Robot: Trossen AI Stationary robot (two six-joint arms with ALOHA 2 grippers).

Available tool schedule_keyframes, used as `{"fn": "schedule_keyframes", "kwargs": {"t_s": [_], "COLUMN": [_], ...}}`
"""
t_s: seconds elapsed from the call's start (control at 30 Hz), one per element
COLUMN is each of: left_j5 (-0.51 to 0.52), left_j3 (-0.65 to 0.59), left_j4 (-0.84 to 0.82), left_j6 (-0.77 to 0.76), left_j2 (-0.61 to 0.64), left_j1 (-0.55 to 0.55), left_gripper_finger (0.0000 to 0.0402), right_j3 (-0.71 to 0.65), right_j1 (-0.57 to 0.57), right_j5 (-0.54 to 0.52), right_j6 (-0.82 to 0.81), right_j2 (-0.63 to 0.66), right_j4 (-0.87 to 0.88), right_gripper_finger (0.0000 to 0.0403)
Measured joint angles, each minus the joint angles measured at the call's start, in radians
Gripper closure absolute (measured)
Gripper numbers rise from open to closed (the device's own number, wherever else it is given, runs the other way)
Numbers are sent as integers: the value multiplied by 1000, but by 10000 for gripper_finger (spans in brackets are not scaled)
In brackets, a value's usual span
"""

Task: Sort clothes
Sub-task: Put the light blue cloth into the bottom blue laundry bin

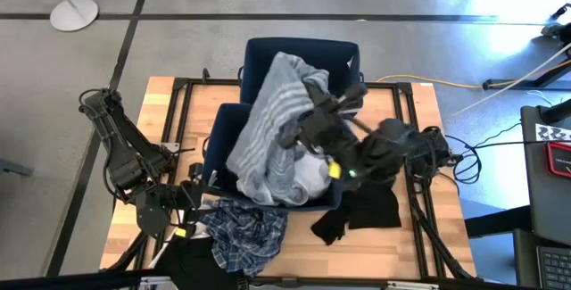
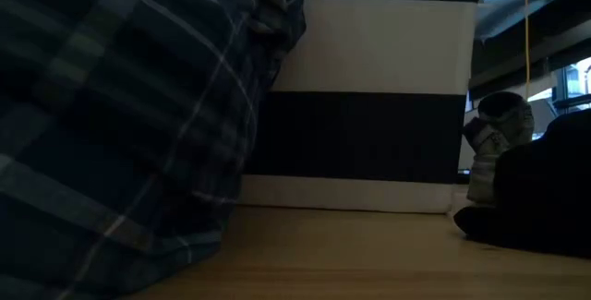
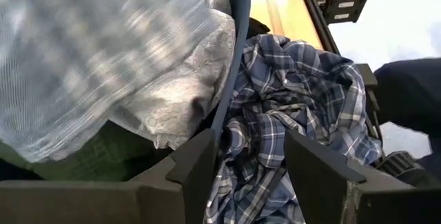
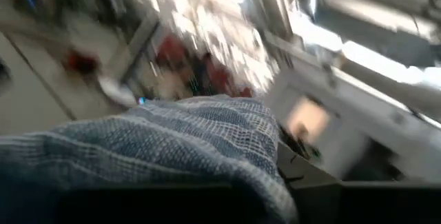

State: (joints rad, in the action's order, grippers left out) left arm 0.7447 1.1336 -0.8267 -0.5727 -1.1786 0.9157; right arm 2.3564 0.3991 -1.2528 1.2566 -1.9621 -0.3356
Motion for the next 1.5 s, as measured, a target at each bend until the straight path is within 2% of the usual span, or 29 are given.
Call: {"fn": "schedule_keyframes", "kwargs": {"t_s": [0.07, 0.13, 0.2, 0.27, 0.33, 0.47, 0.57, 0.67, 0.87, 1.0, 1.33, 1.5], "left_j5": [0, 0, 0, 0, 0, 0, 0, 1, 15, 18, 27, 29], "left_j3": [0, 0, 0, 0, 0, 0, 0, 0, 0, 0, 0, 0], "left_j4": [0, 0, 0, 0, 0, 0, 0, 1, 4, 6, 7, 7], "left_j6": [5, 5, 5, 5, 5, 0, 0, -1, 1, 1, 4, 4], "left_j2": [0, 0, 0, 0, 0, 0, 0, 0, 0, 0, -1, -1], "left_j1": [0, 0, 0, 0, 0, 0, 0, 0, 0, 0, 0, 0], "left_gripper_finger": [236, 236, 236, 236, 236, 236, 236, 236, 236, 236, 236, 236], "right_j3": [-11, -22, -31, -43, -49, -51, -51, -80, -211, -314, -583, -665], "right_j1": [-14, -22, -22, -20, -21, -48, -77, -91, -110, -146, -251, -272], "right_j5": [-67, -90, -93, -68, 7, 321, 508, 597, 683, 746, 979, 1033], "right_j6": [-71, -175, -298, -487, -732, -1182, -1400, -1520, -1572, -1575, -1575, -1610], "right_j2": [0, 0, -2, -2, -1, -2, -5, -10, -12, -12, -12, -11], "right_j4": [110, 253, 423, 612, 832, 1201, 1399, 1512, 1492, 1363, 951, 895], "right_gripper_finger": [378, 376, 375, 374, 374, 382, 388, 383, 365, 363, 361, 332]}}
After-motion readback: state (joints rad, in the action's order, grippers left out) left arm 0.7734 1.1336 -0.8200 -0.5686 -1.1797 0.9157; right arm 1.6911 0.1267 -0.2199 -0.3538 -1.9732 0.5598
